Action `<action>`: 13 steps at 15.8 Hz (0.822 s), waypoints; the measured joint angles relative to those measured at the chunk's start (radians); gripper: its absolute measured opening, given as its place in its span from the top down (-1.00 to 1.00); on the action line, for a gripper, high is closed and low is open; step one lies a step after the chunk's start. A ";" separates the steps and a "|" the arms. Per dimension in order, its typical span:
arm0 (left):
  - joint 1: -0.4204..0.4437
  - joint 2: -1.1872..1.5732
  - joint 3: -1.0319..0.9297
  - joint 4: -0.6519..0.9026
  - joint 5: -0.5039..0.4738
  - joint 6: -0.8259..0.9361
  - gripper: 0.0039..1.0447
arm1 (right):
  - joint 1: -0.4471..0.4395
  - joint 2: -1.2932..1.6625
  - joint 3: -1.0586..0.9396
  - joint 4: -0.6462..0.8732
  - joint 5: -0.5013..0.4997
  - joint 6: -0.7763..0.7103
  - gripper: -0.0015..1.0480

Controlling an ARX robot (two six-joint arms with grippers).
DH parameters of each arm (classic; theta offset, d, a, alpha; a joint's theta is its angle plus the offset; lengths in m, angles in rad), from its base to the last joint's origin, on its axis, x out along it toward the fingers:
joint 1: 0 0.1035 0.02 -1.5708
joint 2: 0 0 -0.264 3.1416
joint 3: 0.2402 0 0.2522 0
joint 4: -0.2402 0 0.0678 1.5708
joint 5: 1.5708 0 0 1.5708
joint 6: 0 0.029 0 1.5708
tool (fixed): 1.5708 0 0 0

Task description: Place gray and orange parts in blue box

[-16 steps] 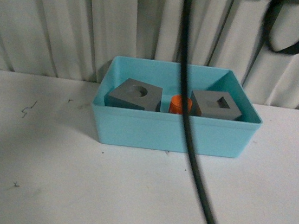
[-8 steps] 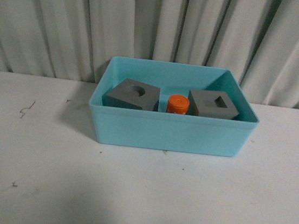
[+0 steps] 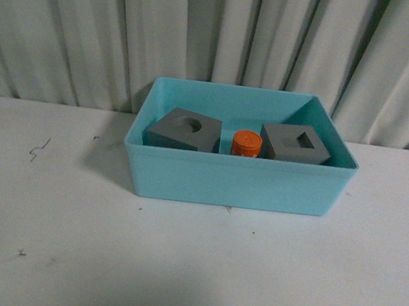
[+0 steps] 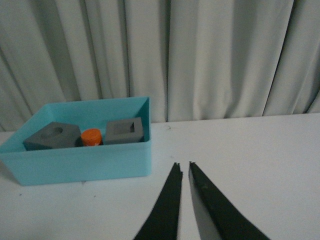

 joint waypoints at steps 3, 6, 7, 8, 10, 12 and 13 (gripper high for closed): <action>0.000 0.000 0.000 0.000 0.000 0.000 -0.88 | -0.141 -0.074 -0.034 -0.032 -0.140 -0.015 0.96; 0.000 0.000 0.000 0.000 0.000 0.000 -0.88 | -0.241 -0.093 -0.034 -0.056 -0.260 -0.018 0.96; 0.000 0.000 0.000 0.000 0.000 0.000 -0.88 | -0.351 -0.100 -0.034 -0.062 -0.347 -0.019 0.96; 0.000 0.000 0.000 0.000 0.000 0.000 -0.88 | -0.383 -0.100 -0.034 -0.062 -0.359 -0.019 0.96; 0.000 0.000 0.000 0.000 0.000 0.000 -0.88 | -0.373 -0.100 -0.034 -0.062 -0.375 -0.019 0.96; 0.000 0.000 0.000 0.000 0.000 0.000 -0.88 | -0.373 -0.100 -0.034 -0.062 -0.376 -0.019 0.96; 0.000 0.000 0.000 0.000 0.000 0.000 -0.88 | -0.373 -0.100 -0.034 -0.062 -0.376 -0.019 0.96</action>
